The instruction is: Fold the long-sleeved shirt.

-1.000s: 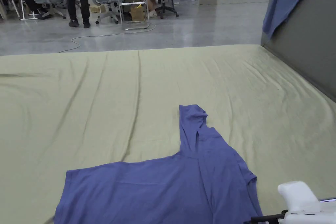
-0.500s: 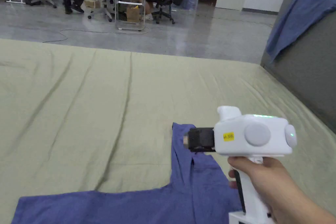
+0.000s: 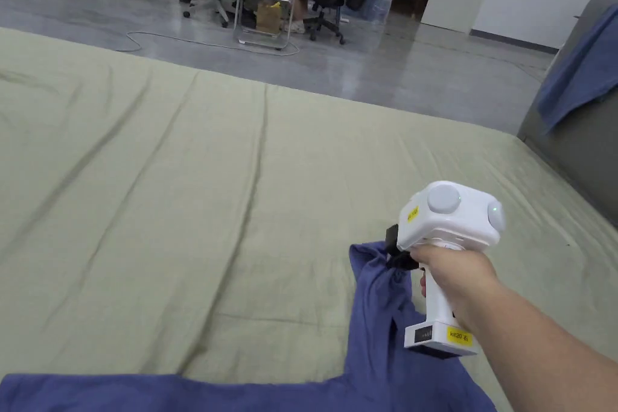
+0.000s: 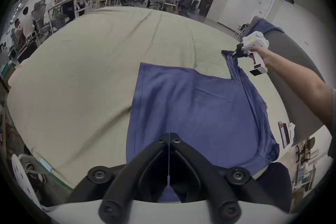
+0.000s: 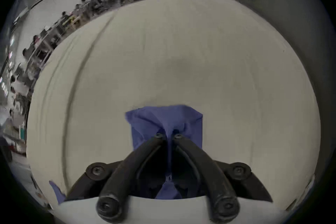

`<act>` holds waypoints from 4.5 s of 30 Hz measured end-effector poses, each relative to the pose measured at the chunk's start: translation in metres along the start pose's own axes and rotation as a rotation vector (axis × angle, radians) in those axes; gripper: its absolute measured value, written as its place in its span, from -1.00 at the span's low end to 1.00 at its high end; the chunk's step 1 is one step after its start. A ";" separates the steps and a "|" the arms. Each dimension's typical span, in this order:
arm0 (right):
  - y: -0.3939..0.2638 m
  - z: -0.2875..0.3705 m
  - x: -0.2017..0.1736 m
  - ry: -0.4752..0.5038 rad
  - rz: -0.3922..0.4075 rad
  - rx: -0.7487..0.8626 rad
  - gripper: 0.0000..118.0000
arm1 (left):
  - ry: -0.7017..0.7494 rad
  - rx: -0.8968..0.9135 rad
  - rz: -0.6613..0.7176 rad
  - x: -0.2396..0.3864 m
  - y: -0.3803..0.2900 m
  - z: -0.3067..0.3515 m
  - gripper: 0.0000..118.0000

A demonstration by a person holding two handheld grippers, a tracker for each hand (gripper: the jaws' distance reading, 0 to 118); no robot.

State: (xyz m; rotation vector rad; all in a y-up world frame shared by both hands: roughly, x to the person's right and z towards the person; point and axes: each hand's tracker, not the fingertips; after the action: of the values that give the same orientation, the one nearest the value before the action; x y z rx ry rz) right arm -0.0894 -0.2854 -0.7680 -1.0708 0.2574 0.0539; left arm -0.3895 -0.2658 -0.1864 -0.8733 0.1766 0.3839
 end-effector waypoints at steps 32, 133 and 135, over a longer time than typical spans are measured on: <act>-0.317 0.236 0.031 0.080 0.064 0.035 0.80 | -0.017 0.054 0.029 0.032 -0.021 0.043 -1.00; -0.448 0.310 0.055 0.683 -0.139 -0.038 -1.00 | -0.468 -0.198 0.388 -0.060 -0.029 -0.062 1.00; -0.449 0.305 0.050 0.699 -0.149 -0.040 -1.00 | -0.522 -0.249 0.397 -0.041 -0.026 -0.074 0.95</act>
State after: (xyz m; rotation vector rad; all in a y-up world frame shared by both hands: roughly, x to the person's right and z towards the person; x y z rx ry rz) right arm 0.0900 -0.2396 -0.2557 -1.1168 0.8057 -0.4585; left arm -0.4165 -0.3484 -0.2021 -0.9524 -0.1897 1.0058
